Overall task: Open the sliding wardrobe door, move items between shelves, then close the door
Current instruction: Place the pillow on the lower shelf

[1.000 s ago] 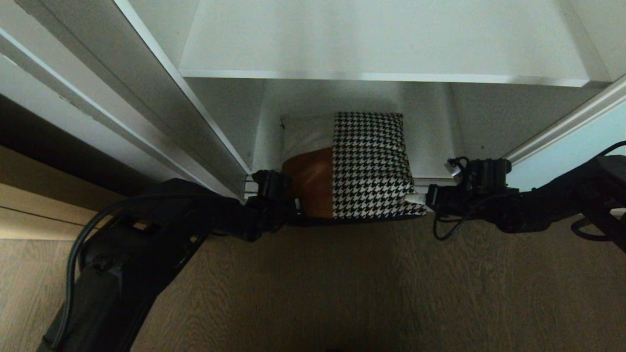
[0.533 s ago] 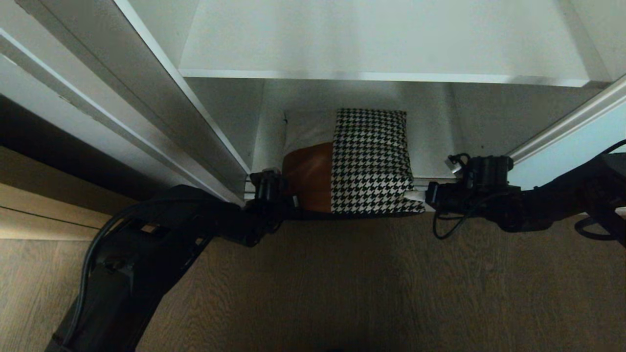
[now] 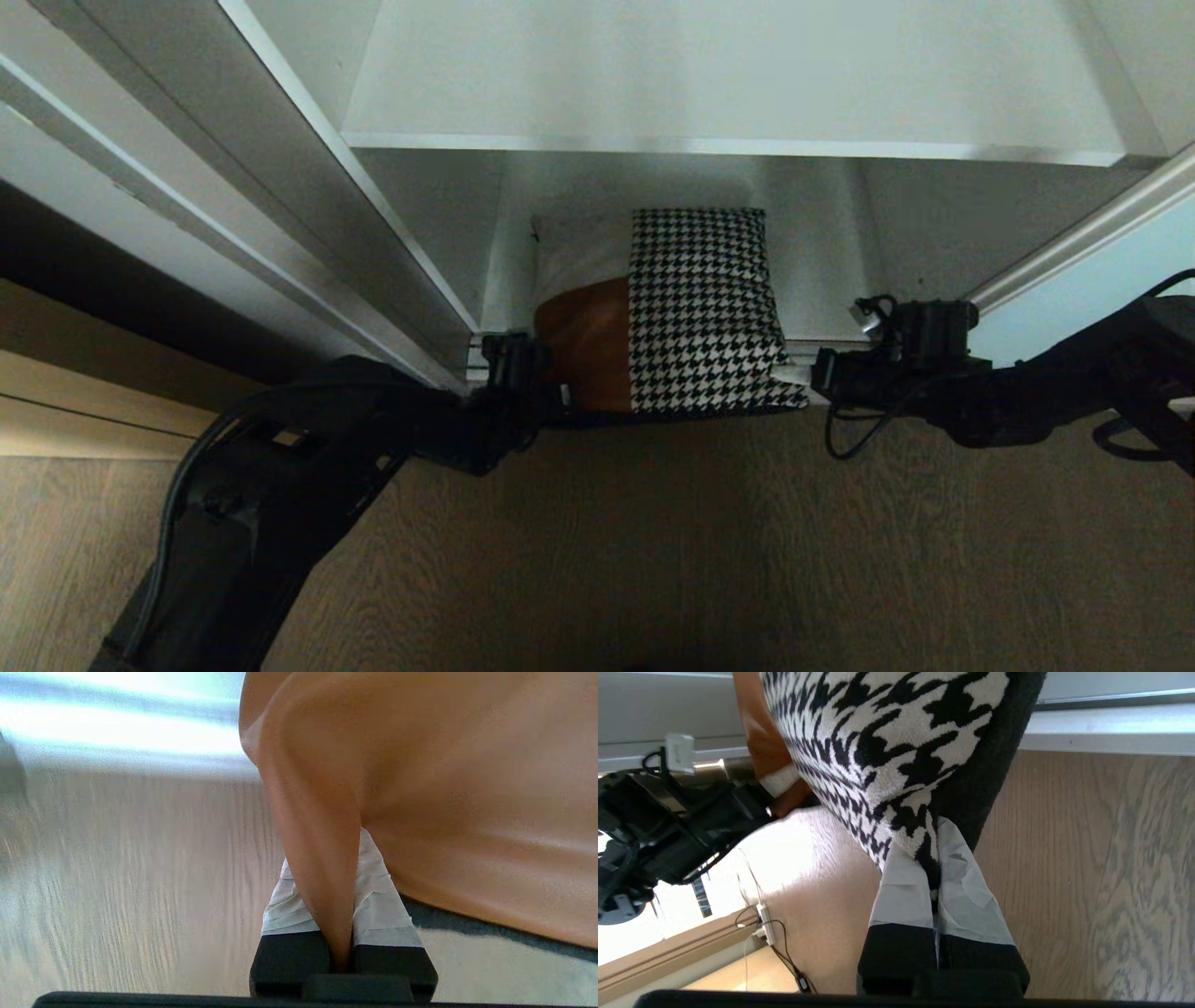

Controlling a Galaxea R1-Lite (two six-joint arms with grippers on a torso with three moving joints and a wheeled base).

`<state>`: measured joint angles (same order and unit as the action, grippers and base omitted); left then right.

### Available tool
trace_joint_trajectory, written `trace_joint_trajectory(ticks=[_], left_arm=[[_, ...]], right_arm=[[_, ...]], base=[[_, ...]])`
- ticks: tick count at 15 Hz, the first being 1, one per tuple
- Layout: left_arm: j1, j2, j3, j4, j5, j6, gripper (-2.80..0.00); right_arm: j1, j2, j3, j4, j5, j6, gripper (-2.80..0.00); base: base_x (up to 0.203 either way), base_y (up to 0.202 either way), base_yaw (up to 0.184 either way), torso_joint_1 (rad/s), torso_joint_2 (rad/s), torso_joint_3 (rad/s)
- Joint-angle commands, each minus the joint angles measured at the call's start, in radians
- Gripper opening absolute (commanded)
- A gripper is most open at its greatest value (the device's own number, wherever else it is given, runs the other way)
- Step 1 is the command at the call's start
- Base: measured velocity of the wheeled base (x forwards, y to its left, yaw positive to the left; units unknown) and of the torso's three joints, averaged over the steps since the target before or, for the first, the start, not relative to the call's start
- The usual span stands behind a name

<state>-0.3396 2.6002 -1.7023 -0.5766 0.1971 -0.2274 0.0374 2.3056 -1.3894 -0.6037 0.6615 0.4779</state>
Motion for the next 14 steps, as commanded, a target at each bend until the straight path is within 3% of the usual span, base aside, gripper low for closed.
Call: trace_joint_trajectory(ticks=[1, 8, 14], left_arm=[[-0.001, 0.041, 0.004, -0.104, -0.003, 0.030, -2.80], [0.002, 0.062, -0.078, -0.123, 0.001, 0.031, -2.80], [0.004, 0.057, -0.074, -0.158, 0.001, 0.031, -2.80]], right_arm=[[-0.002, 0.009, -0.003, -0.009, 0.004, 0.002, -2.80], [-0.010, 0.020, 0.032, -0.056, 0.004, -0.008, -2.80], [-0.008, 0.034, 0.039, -0.057, -0.034, -0.032, -2.80]], base=[[0.000, 0.000, 0.000, 0.000, 0.00, 0.000], [0.000, 0.000, 0.000, 0.000, 0.00, 0.000], [0.000, 0.000, 0.000, 0.000, 0.00, 0.000]])
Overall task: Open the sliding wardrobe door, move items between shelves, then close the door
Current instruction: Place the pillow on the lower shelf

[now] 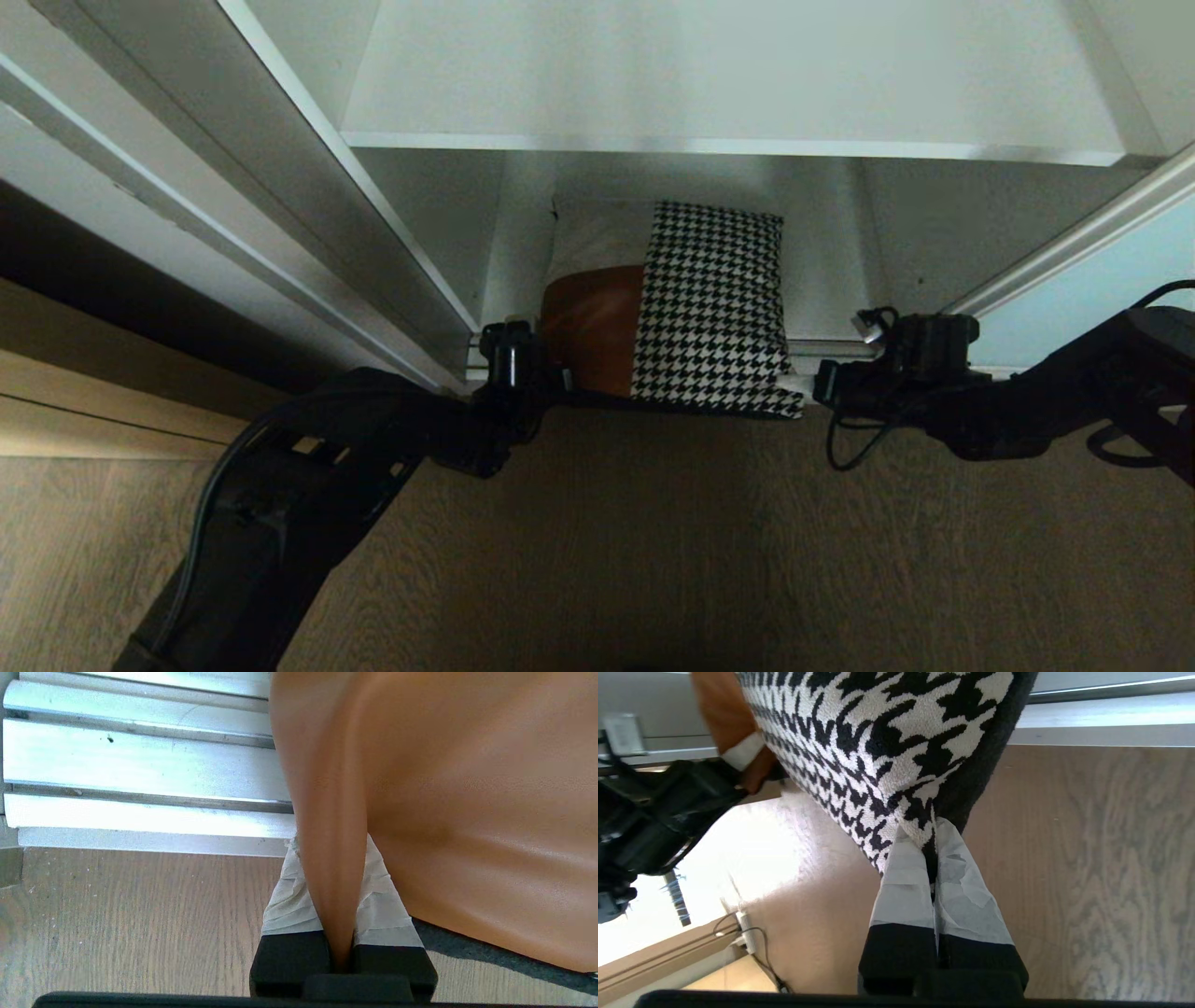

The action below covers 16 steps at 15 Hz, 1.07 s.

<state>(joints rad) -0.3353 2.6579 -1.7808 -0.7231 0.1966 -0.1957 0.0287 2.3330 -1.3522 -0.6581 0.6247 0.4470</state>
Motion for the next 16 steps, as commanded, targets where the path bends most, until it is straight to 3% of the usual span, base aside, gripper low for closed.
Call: trace_joint_trajectory(ticks=[1, 6, 10, 13, 16], left_arm=[[-0.001, 0.001, 0.004, -0.016, 0.000, 0.001, -2.80], [-0.001, 0.008, 0.003, -0.013, 0.000, 0.003, -2.80], [-0.001, 0.007, 0.031, -0.053, 0.003, 0.071, -2.80], [-0.001, 0.007, -0.004, -0.012, 0.077, 0.080, -2.80], [0.000, 0.065, -0.157, 0.029, 0.149, 0.080, -2.80]], right_arm=[[0.000, 0.006, 0.004, -0.003, 0.003, -0.005, -2.80], [-0.001, 0.005, 0.010, -0.004, 0.003, -0.007, -2.80], [-0.001, 0.006, 0.012, -0.005, 0.003, -0.007, -2.80], [-0.001, 0.021, -0.003, -0.002, 0.003, -0.007, -2.80], [-0.001, 0.043, -0.007, -0.002, 0.001, -0.007, -2.80]], base=[[0.000, 0.000, 0.000, 0.000, 0.00, 0.000], [0.178, 0.000, 0.001, 0.002, 0.00, 0.002], [0.124, 0.000, 0.001, 0.003, 0.00, 0.003], [0.000, 0.000, 0.000, 0.000, 0.00, 0.000], [0.000, 0.000, 0.000, 0.000, 0.00, 0.000]])
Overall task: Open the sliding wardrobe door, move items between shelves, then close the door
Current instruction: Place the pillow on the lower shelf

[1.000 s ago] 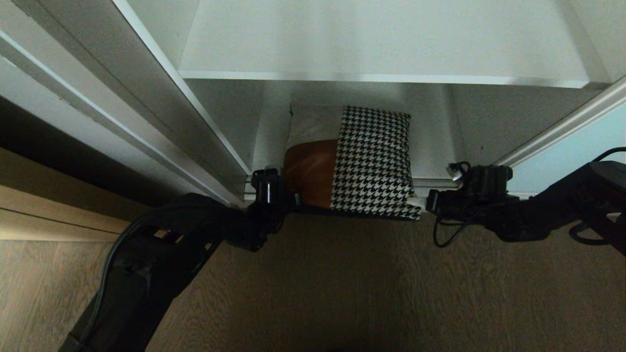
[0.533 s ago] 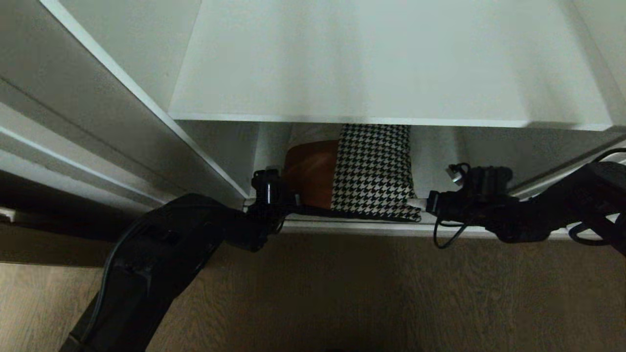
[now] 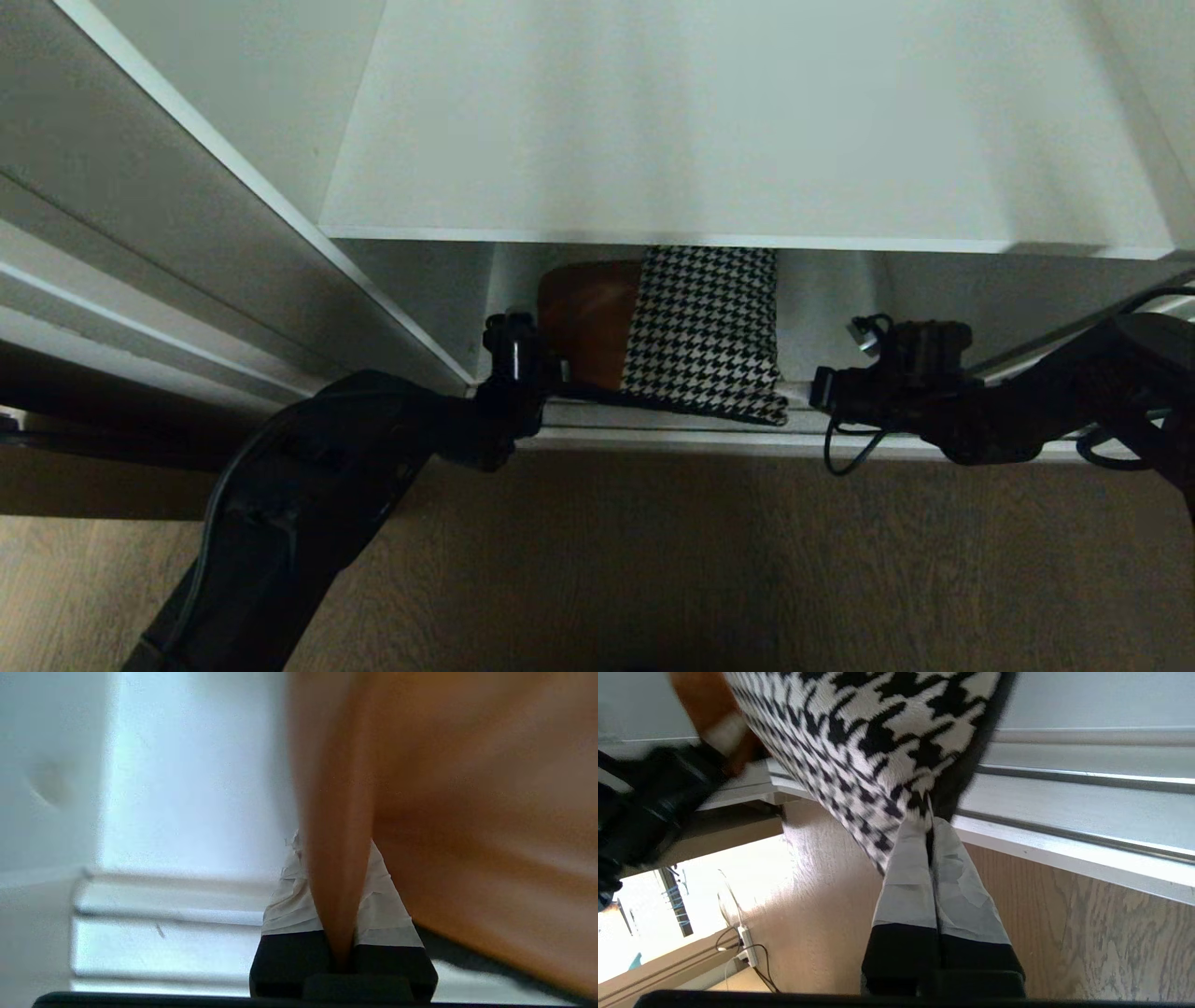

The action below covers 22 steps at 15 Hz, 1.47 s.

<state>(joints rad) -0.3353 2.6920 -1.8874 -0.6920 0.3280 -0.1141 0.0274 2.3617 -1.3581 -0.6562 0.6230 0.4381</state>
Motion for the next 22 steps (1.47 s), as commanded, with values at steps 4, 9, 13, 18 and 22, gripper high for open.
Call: trace_joint_trajectory(ticks=[4, 9, 13, 18, 22], left_arm=[[-0.001, 0.039, -0.053, -0.008, 0.039, 0.007, -2.80], [-0.005, 0.032, -0.053, -0.087, 0.048, 0.030, -2.80], [-0.053, 0.067, -0.053, -0.089, 0.048, 0.059, -2.80], [-0.062, 0.089, -0.053, -0.090, 0.052, 0.083, -2.80], [-0.064, 0.101, -0.053, -0.090, 0.057, 0.090, -2.80]], right_arm=[[0.000, 0.037, -0.051, -0.005, -0.012, 0.006, -2.80], [0.005, 0.065, -0.169, -0.011, -0.113, 0.013, -2.80], [0.003, 0.042, -0.126, -0.075, -0.138, 0.013, -2.80], [0.000, -0.039, -0.025, -0.075, -0.125, 0.003, -2.80], [-0.010, -0.047, -0.014, -0.078, -0.126, -0.010, -2.80]], base=[[0.000, 0.000, 0.000, 0.000, 0.00, 0.000], [0.000, 0.000, 0.000, 0.000, 0.00, 0.000], [0.000, 0.000, 0.000, 0.000, 0.00, 0.000], [0.000, 0.000, 0.000, 0.000, 0.00, 0.000], [0.000, 0.000, 0.000, 0.000, 0.00, 0.000]])
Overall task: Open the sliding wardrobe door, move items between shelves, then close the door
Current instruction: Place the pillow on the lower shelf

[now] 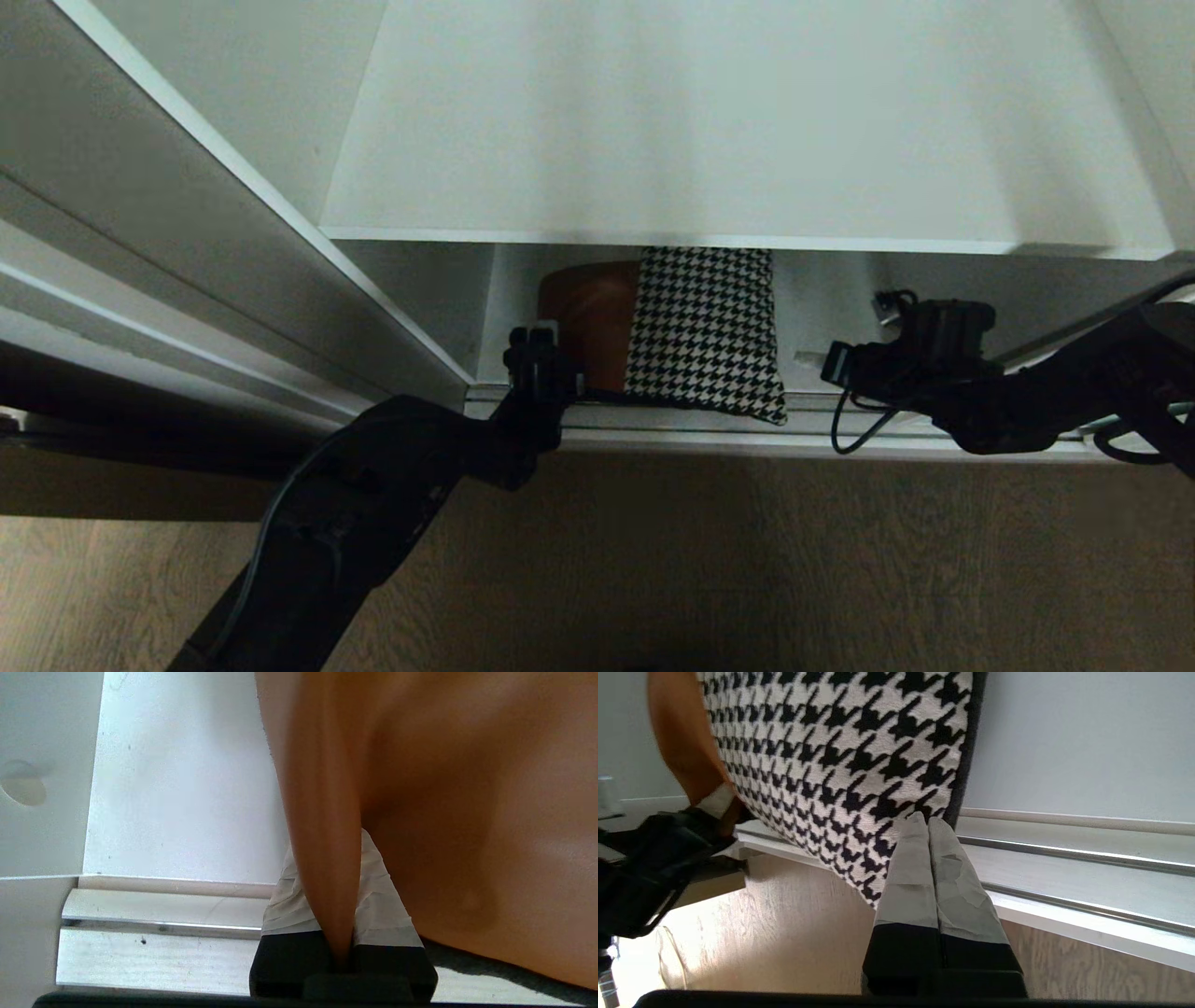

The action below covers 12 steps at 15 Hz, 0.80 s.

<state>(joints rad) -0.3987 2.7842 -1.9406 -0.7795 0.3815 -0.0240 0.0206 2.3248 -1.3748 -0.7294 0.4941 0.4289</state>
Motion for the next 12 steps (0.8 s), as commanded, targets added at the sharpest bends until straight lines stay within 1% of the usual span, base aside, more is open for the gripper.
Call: trace_joint_trajectory(ticks=[1, 3, 5, 6, 7, 8, 9, 12], left_arm=[[0.000, 0.011, 0.000, -0.003, 0.005, 0.001, -2.80], [0.000, 0.011, 0.001, -0.016, 0.005, 0.002, -2.80], [0.001, 0.011, 0.000, -0.021, 0.004, 0.004, -2.80], [0.001, 0.011, 0.002, -0.021, 0.004, 0.003, -2.80], [0.001, 0.017, 0.002, -0.023, 0.007, 0.002, -2.80], [0.000, 0.021, 0.000, -0.023, 0.009, 0.003, -2.80], [0.000, 0.023, 0.002, -0.023, 0.016, 0.006, -2.80], [0.000, 0.029, 0.000, -0.023, 0.014, 0.013, -2.80]], right_arm=[[-0.002, -0.008, 0.009, -0.006, 0.003, -0.018, -2.80], [-0.002, -0.027, 0.038, -0.021, 0.004, -0.031, -2.80], [0.002, -0.058, 0.107, -0.061, 0.009, -0.034, -2.80], [0.006, -0.077, 0.133, -0.084, 0.016, -0.036, -2.80], [0.007, -0.099, 0.168, -0.099, 0.038, -0.044, -2.80], [0.007, -0.113, 0.190, -0.109, 0.059, -0.065, -2.80], [0.006, -0.117, 0.202, -0.118, 0.061, -0.089, -2.80], [0.000, -0.138, 0.248, -0.185, 0.065, -0.106, -2.80]], base=[[0.000, 0.000, 0.000, 0.000, 0.00, 0.000], [0.000, 0.000, 0.000, 0.000, 0.00, 0.000], [0.000, 0.000, 0.000, 0.000, 0.00, 0.000], [0.000, 0.000, 0.000, 0.000, 0.00, 0.000], [0.000, 0.000, 0.000, 0.000, 0.00, 0.000], [0.000, 0.000, 0.000, 0.000, 0.00, 0.000], [0.000, 0.000, 0.000, 0.000, 0.00, 0.000], [0.000, 0.000, 0.000, 0.000, 0.00, 0.000]])
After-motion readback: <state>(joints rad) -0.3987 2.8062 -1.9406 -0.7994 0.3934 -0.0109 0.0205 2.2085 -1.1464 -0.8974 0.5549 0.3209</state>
